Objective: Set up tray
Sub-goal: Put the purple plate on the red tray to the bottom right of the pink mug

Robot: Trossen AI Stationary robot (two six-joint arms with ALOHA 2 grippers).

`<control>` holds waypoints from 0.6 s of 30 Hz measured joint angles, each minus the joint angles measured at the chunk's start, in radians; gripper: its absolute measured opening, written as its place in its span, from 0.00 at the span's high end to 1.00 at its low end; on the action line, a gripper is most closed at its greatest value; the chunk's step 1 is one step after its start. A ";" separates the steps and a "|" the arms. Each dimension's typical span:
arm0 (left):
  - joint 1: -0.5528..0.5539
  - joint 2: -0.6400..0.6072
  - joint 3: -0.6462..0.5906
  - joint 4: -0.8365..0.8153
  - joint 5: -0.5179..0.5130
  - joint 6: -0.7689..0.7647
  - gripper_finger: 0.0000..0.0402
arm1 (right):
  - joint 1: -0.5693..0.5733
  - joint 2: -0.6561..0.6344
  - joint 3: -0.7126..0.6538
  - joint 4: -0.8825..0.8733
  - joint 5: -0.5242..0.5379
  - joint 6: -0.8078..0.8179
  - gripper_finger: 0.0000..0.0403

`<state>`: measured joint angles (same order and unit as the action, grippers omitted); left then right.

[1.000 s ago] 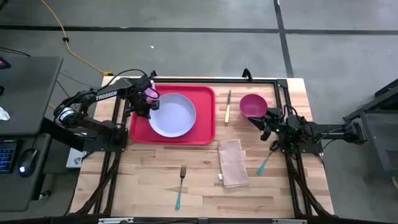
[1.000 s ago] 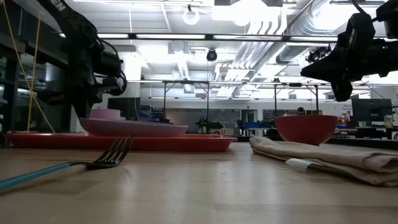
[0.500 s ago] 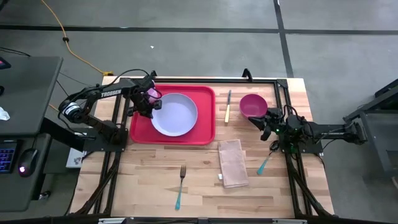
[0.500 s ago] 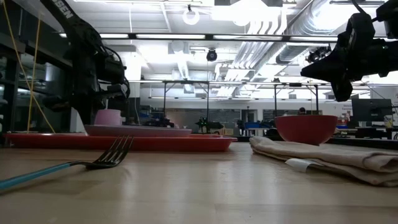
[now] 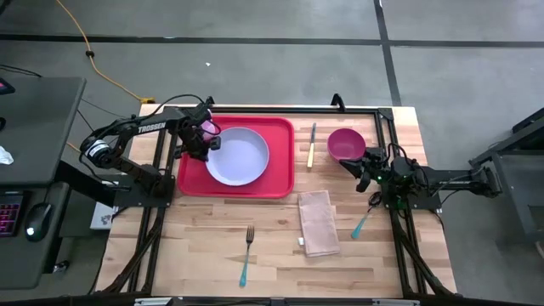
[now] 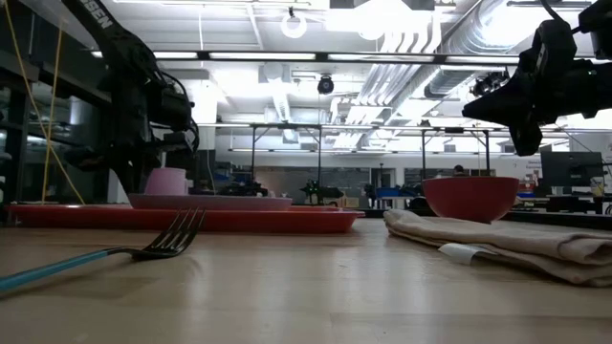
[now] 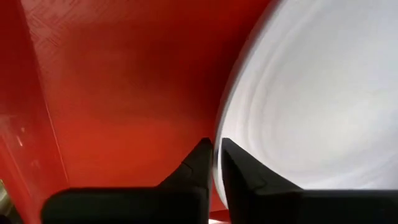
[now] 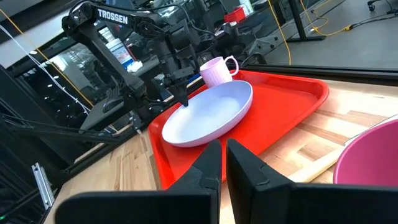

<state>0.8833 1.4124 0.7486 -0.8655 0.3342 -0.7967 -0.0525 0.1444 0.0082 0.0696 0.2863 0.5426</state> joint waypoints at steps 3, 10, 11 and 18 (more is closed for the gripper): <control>0.000 0.000 0.000 0.000 0.011 0.003 0.79 | 0.000 0.000 0.000 0.001 0.000 0.000 1.00; 0.000 -0.001 0.000 0.000 0.023 0.006 0.77 | 0.000 0.000 0.000 0.001 0.000 0.000 1.00; 0.000 -0.001 0.000 0.000 0.023 0.007 0.77 | 0.000 0.000 0.000 0.001 0.000 0.000 1.00; 0.000 -0.045 0.000 0.000 0.019 0.007 0.77 | 0.000 0.000 0.000 0.002 -0.001 0.000 1.00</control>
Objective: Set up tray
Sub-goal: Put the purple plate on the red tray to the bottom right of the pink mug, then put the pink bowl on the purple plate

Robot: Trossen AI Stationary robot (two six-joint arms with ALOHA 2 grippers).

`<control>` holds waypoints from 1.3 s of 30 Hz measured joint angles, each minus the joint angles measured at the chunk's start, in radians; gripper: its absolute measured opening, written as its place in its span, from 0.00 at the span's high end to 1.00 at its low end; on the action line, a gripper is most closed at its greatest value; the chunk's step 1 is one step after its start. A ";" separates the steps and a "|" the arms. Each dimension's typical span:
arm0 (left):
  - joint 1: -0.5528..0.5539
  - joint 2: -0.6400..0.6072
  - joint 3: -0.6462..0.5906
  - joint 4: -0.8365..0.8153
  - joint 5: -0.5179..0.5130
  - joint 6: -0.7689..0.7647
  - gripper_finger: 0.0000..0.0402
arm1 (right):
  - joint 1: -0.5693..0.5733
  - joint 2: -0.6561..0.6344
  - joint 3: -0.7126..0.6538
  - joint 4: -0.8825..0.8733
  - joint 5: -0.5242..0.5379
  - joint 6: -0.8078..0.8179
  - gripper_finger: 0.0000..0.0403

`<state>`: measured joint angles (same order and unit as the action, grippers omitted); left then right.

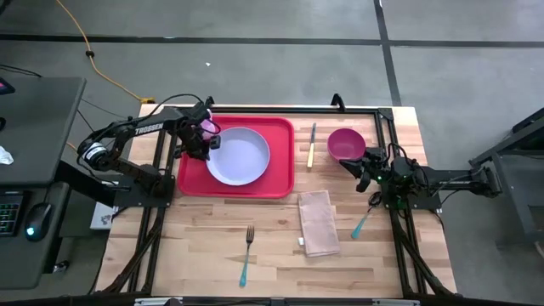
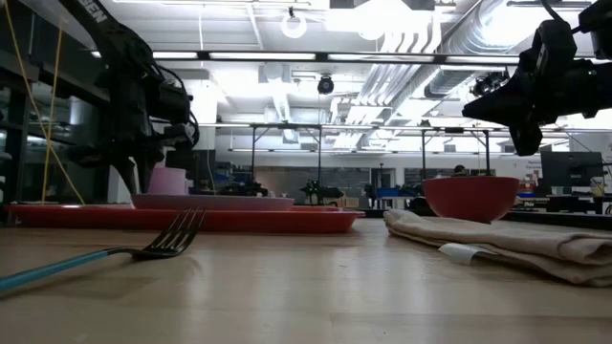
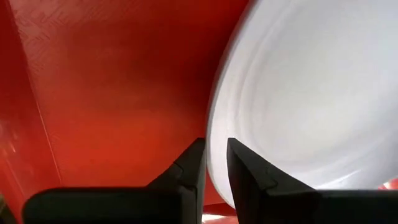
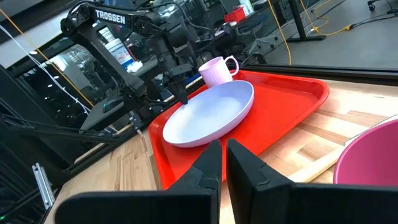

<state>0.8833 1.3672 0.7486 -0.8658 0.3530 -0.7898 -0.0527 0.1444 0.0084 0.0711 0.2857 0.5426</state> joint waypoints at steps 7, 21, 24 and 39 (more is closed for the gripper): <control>0.000 -0.087 0.000 -0.034 -0.006 -0.020 0.77 | 0.000 0.000 0.000 0.000 0.000 0.000 1.00; 0.000 -0.345 0.024 -0.187 -0.024 -0.112 0.76 | 0.000 0.000 0.000 0.000 -0.004 0.000 1.00; 0.000 -0.404 0.046 -0.217 -0.024 -0.137 0.76 | 0.000 0.000 0.000 0.000 -0.005 0.000 1.00; 0.000 -0.521 0.170 -0.291 -0.064 -0.177 0.76 | 0.000 0.000 0.000 0.000 -0.005 0.000 1.00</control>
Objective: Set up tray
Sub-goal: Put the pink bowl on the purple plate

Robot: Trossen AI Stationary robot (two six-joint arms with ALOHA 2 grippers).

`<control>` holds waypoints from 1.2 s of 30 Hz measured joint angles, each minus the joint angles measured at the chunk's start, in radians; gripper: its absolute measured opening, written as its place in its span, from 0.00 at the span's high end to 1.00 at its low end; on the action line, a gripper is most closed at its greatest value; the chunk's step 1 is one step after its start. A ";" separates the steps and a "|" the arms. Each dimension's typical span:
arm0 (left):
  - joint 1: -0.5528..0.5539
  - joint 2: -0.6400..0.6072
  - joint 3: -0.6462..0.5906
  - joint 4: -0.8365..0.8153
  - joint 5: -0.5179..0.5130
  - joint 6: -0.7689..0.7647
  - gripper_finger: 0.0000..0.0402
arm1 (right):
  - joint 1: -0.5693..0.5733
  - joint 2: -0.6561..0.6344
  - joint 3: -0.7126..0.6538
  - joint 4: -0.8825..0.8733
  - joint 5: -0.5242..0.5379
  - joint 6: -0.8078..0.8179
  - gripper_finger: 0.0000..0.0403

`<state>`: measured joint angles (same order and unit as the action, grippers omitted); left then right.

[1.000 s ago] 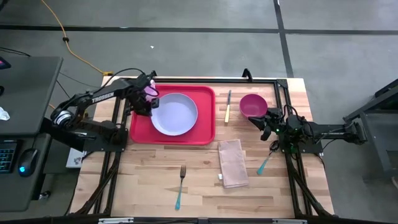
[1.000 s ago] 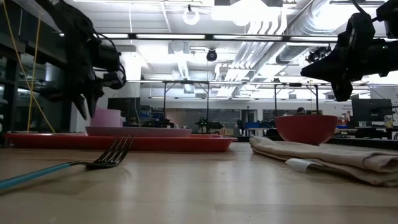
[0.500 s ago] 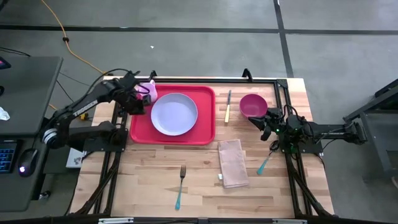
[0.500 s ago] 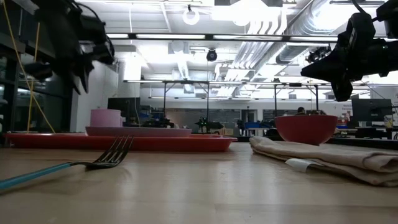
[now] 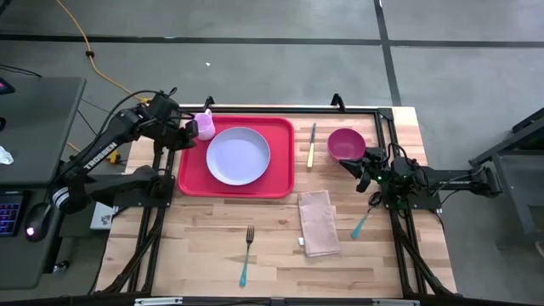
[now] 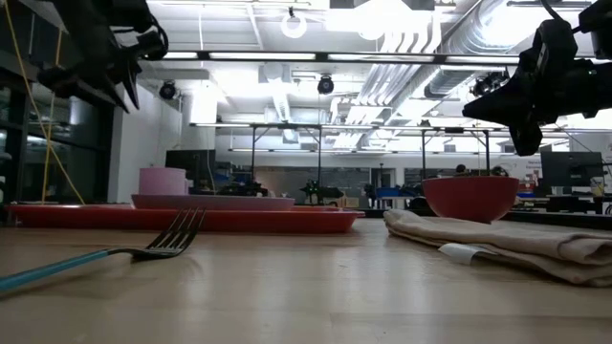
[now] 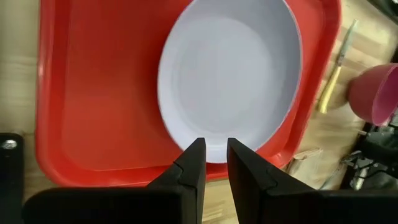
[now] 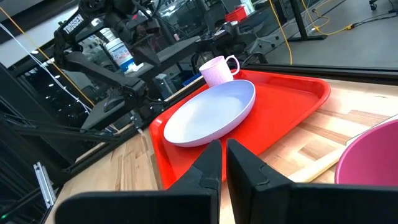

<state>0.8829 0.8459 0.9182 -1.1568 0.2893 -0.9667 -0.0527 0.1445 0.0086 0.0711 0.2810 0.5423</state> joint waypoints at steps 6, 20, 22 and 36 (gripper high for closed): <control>0.000 0.000 0.005 0.000 0.000 0.011 0.76 | 0.000 0.000 0.000 0.000 0.000 0.000 1.00; 0.000 0.000 0.072 0.017 0.052 0.171 0.76 | 0.000 0.000 0.000 0.000 0.000 0.000 1.00; 0.000 0.000 0.093 0.027 0.052 0.193 0.76 | 0.000 0.000 0.000 0.000 0.000 0.000 1.00; -0.202 -0.033 0.211 0.137 -0.035 0.308 0.76 | 0.000 0.000 0.000 0.000 0.000 0.000 1.00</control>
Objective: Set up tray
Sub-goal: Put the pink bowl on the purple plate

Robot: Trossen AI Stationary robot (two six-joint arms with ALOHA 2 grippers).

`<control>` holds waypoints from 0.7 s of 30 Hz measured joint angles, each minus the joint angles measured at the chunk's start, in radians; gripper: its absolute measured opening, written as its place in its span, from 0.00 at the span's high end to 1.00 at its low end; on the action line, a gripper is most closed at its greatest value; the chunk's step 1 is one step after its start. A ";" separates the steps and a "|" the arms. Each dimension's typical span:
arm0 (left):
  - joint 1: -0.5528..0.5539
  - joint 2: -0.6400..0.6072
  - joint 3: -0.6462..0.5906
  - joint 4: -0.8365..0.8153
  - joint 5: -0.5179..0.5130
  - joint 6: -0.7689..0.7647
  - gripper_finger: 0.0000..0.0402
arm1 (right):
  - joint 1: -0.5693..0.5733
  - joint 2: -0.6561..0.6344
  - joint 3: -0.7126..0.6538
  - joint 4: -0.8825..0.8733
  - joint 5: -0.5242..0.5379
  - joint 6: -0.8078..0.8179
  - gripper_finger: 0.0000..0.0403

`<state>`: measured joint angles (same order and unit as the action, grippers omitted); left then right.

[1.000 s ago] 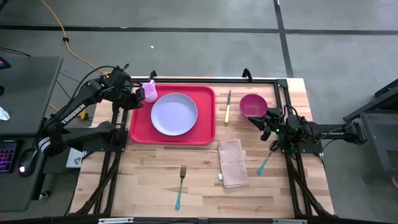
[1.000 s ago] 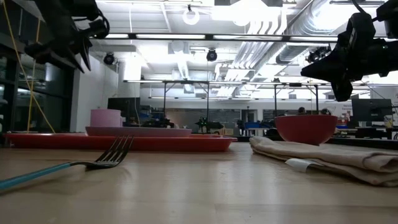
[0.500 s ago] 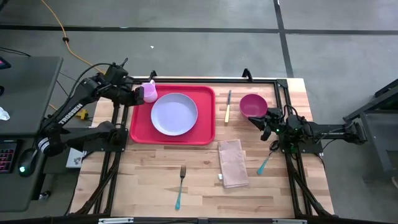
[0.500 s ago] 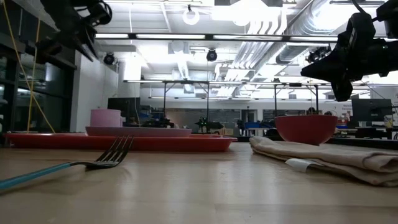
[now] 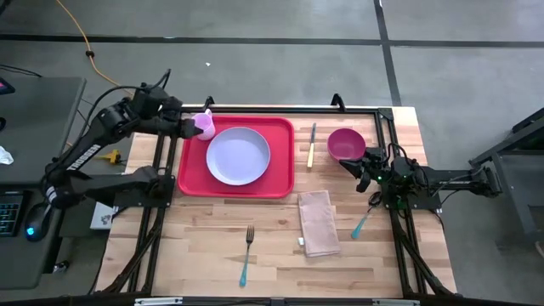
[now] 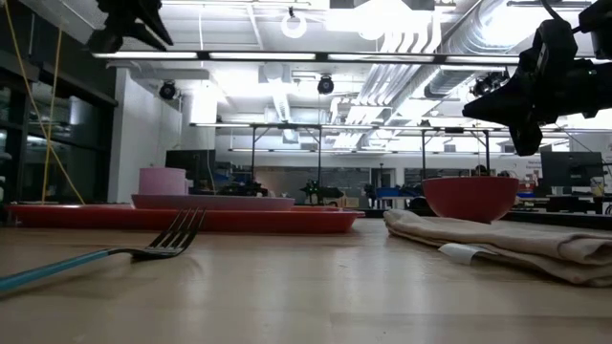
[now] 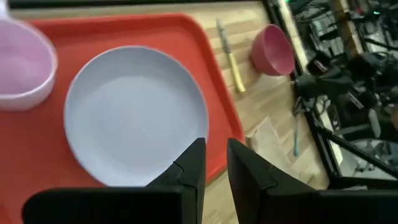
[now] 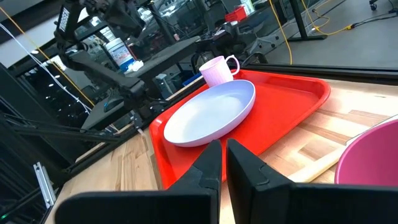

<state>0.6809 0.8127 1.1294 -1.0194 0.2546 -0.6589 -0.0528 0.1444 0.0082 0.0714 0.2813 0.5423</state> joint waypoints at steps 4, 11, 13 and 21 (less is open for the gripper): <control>-0.095 -0.013 0.000 0.029 -0.072 -0.039 0.76 | 0.000 0.000 0.000 0.000 0.000 0.000 1.00; -0.204 -0.026 0.000 0.022 -0.198 -0.061 0.76 | 0.000 0.000 0.000 0.000 0.000 0.000 1.00; -0.218 -0.028 0.000 0.023 -0.216 -0.070 0.76 | 0.000 0.000 0.000 0.000 0.000 0.000 1.00; -0.232 -0.044 0.000 0.032 -0.221 -0.043 0.76 | 0.000 0.000 0.000 0.000 0.003 -0.017 1.00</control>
<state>0.4484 0.7686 1.1294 -0.9873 0.0334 -0.7023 -0.0528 0.1445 0.0086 0.0711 0.2840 0.5253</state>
